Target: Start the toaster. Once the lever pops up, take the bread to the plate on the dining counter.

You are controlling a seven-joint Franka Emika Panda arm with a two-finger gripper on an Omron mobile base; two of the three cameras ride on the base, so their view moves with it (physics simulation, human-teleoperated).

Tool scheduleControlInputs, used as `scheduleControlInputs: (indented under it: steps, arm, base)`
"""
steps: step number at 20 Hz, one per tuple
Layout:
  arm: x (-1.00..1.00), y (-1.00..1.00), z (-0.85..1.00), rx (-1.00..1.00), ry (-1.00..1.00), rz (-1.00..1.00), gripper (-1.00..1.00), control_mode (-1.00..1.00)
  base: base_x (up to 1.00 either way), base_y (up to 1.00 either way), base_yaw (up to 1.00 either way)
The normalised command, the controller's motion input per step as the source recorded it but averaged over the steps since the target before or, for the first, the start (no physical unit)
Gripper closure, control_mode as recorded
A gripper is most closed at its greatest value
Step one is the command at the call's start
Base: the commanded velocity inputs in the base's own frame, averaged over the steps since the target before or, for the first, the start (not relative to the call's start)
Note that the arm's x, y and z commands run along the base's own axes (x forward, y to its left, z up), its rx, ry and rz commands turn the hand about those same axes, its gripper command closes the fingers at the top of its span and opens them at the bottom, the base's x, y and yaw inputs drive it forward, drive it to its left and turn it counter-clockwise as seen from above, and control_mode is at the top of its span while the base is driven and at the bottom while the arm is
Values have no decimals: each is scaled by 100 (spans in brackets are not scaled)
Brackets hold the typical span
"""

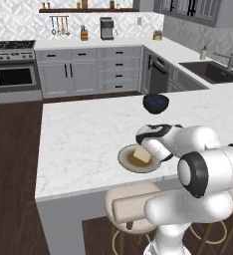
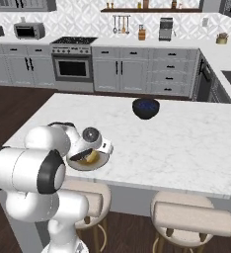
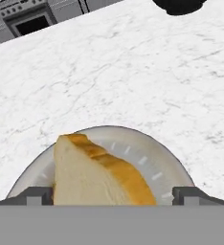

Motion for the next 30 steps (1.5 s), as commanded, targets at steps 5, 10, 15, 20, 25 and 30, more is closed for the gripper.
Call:
scheduleControlInputs:
  steps: [5,10,15,20,25,30]
  arm:
    - [23,0,37,-4,9,-6,-100,-100]
    - [3,-9,54,-3,16,0,-100,-100]
    - [0,-3,78,-4,16,0,-100,-100]
    - [0,0,80,-5,20,0,-100,-100]
    - [-9,0,48,-8,17,0,-100,-100]
    - [-65,29,27,-8,15,4,-100,-100]
  base:
    - [0,0,0]
    - [0,0,0]
    - [0,0,0]
    - [0,0,0]
    - [0,0,0]
    - [0,0,0]
